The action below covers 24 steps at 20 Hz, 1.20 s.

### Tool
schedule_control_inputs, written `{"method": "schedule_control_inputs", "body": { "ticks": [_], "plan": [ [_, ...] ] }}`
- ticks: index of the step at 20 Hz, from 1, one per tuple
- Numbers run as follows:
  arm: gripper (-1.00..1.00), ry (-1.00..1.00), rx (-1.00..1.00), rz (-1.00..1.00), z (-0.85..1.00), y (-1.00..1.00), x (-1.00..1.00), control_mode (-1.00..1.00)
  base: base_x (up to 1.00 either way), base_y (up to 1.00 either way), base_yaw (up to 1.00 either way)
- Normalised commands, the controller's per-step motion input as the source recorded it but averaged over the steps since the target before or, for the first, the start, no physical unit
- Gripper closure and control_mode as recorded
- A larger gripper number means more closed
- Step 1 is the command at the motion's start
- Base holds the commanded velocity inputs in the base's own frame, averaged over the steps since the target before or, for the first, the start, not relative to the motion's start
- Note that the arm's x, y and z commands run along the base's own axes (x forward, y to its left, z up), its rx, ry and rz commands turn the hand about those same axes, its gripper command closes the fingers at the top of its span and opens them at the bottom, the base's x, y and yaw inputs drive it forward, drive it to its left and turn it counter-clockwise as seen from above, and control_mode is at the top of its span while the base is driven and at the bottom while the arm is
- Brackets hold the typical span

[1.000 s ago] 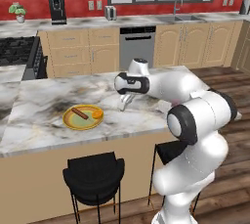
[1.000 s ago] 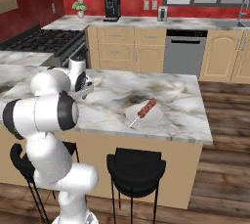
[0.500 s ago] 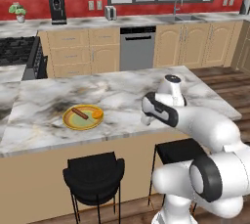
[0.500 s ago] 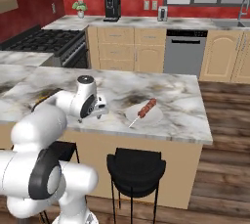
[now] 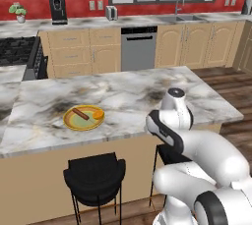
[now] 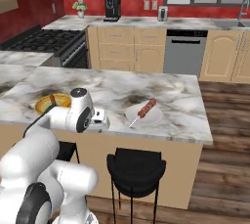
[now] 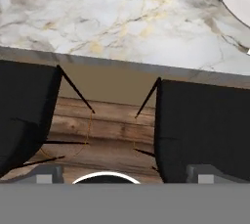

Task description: Pick up the mango and orange from the fridge and place one fruit on each plate on the dining counter.

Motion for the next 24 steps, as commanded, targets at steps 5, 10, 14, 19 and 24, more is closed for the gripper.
{"method": "schedule_control_inputs", "body": {
  "ticks": [5,10,14,19,24],
  "plan": [
    [-1.00,0.00,0.09,-0.07,0.00,-0.26,0.00,-1.00,0.00,0.00,0.00],
    [-1.00,0.00,0.01,-0.03,0.00,-0.08,-0.06,1.00,-0.13,-0.24,-0.02],
    [-1.00,0.00,0.00,0.00,0.00,0.00,0.00,1.00,-0.25,-0.74,-0.12],
    [-1.00,0.00,0.00,0.00,0.00,0.00,0.00,1.00,-0.01,-0.96,-0.21],
    [-1.00,0.00,0.00,0.00,0.00,0.00,0.00,1.00,0.00,-1.00,-0.21]
  ]
}}
